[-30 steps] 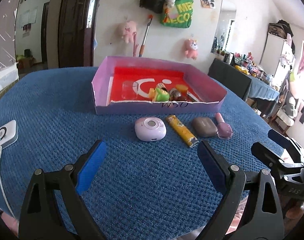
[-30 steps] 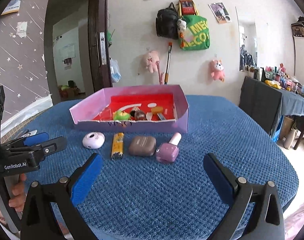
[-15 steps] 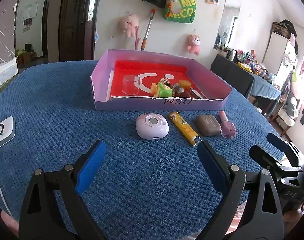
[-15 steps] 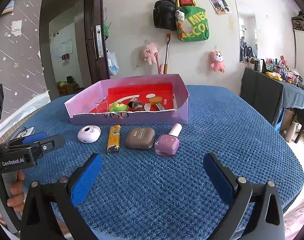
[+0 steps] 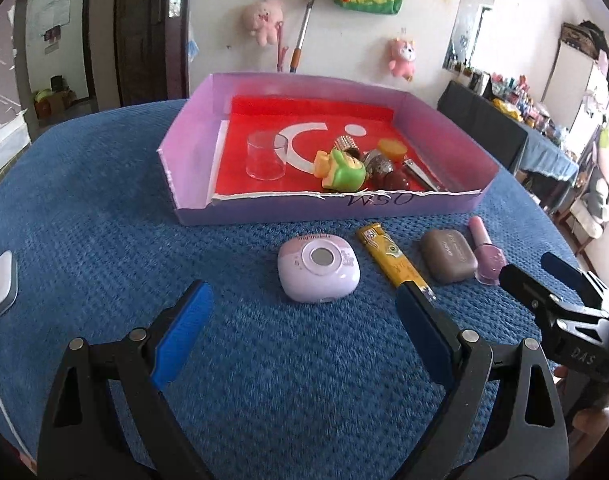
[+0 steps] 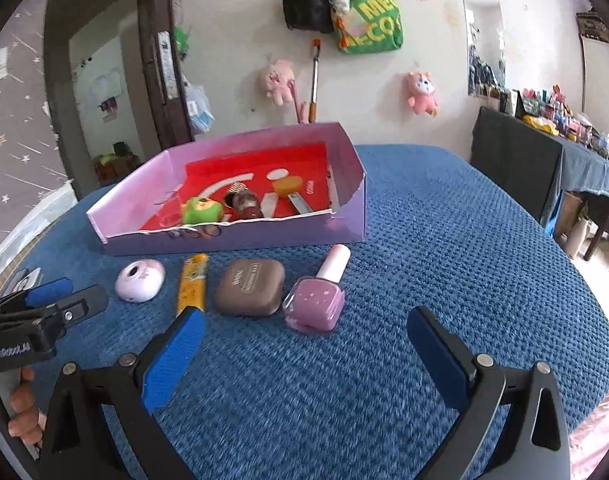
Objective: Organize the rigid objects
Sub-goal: 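Withdraw both open tools from the box back toward the table items, then grasp the pink round compact with the left tool while the right tool grasps the pink nail polish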
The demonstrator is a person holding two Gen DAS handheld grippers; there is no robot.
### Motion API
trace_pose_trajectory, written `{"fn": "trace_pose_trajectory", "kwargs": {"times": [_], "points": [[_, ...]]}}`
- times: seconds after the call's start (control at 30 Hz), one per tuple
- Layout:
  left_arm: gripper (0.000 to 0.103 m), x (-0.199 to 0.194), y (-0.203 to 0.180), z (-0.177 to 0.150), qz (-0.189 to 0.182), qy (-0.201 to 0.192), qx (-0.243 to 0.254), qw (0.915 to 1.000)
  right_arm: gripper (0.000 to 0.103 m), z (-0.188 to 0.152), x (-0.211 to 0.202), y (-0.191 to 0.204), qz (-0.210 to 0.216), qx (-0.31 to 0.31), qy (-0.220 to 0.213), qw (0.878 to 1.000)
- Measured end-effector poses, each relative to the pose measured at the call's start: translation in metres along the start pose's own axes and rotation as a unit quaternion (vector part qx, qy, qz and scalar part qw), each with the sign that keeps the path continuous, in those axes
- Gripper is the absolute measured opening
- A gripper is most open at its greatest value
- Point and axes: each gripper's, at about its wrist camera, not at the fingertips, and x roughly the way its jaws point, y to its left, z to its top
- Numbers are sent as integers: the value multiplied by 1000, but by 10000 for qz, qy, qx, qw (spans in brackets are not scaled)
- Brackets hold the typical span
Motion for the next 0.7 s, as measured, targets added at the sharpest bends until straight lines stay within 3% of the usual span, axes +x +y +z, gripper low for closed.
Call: {"fn": "trace_pose_trajectory", "kwargs": {"times": [0.17,0.47,0.7], "points": [[93,17,0,11,-28,250,-38,9997,103,11,19,-8,-174,168,268,9993],[93,47,0,16,232,640,-37,9977,101,15,43,-12,-475,167,714,9962],[93,50,-2,14,424,632,93,9971,101,20,50,-18,-508,248,803,9952]]}}
